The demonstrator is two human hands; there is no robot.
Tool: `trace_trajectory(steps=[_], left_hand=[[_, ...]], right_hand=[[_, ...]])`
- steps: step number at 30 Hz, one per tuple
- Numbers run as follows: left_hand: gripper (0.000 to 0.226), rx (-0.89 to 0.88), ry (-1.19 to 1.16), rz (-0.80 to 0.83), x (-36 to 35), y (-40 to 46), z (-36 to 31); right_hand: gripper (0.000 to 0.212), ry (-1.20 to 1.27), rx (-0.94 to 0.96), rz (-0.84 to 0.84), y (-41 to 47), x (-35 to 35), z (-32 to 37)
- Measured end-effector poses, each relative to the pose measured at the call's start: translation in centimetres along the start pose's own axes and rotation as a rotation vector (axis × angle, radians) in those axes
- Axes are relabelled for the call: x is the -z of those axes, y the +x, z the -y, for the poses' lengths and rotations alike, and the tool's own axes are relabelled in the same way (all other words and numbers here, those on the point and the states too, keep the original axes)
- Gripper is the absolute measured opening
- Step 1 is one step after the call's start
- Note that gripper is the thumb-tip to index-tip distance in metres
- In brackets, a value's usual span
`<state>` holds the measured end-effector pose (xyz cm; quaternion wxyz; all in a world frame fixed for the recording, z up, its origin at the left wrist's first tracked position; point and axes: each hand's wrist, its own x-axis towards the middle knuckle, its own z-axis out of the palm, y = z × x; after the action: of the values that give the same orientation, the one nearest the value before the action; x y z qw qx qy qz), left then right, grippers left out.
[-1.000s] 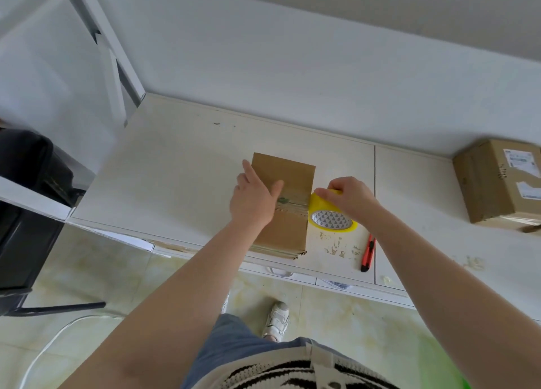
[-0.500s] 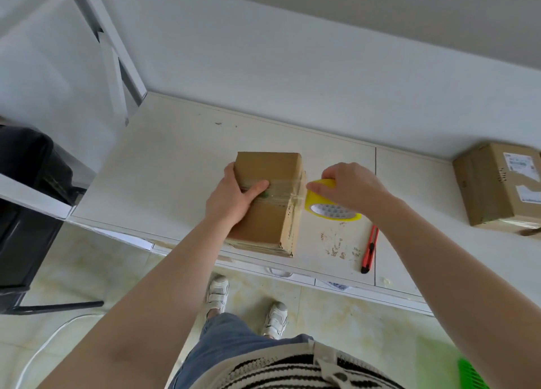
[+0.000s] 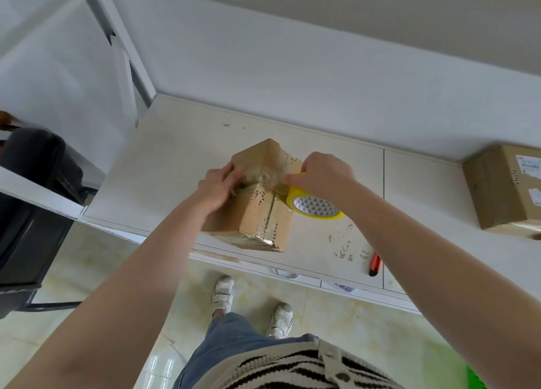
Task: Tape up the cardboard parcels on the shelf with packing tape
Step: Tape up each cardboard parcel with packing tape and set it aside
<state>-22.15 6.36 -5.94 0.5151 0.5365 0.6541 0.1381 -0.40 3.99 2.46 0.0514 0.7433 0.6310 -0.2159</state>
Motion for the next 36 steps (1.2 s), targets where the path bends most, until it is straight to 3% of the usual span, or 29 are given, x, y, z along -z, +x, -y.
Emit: trace_trajectory(steps=[3,5,13,19,23,28,32,36], left_hand=[[0.128,0.130,-0.048,0.198,-0.5,-0.9,-2.6],[0.142,0.126,-0.004,0.213,-1.4,-1.0,-3.2],[0.124,0.065,-0.349,0.235,-3.8,-1.9,-3.1],[0.124,0.024,-0.299,0.256,-4.4,-2.7,-3.9],[0.139,0.082,-0.432,0.402,-3.5,-2.2,-1.1],[0.124,0.115,-0.564,0.405,-3.3,-1.7,0.0],[0.067,0.180,-0.508,0.359,-4.2,-2.1,-2.2],[0.049,0.048,-0.442,0.242,-3.9,-1.9,-2.3]], right_hand=[[0.053,-0.035,-0.002,-0.012,0.0,0.4,1.4],[0.059,-0.042,0.003,-0.003,-0.1,0.6,1.9],[0.053,-0.053,0.042,0.025,-0.6,2.9,0.8],[0.063,0.012,0.094,0.051,-0.6,3.8,-0.3],[0.056,0.095,0.124,0.039,-0.7,3.4,-0.4],[0.054,0.044,0.115,0.038,-0.5,3.2,1.0],[0.057,0.014,0.115,0.018,-0.7,3.0,1.0],[0.065,0.082,0.160,0.039,-0.6,3.7,0.5]])
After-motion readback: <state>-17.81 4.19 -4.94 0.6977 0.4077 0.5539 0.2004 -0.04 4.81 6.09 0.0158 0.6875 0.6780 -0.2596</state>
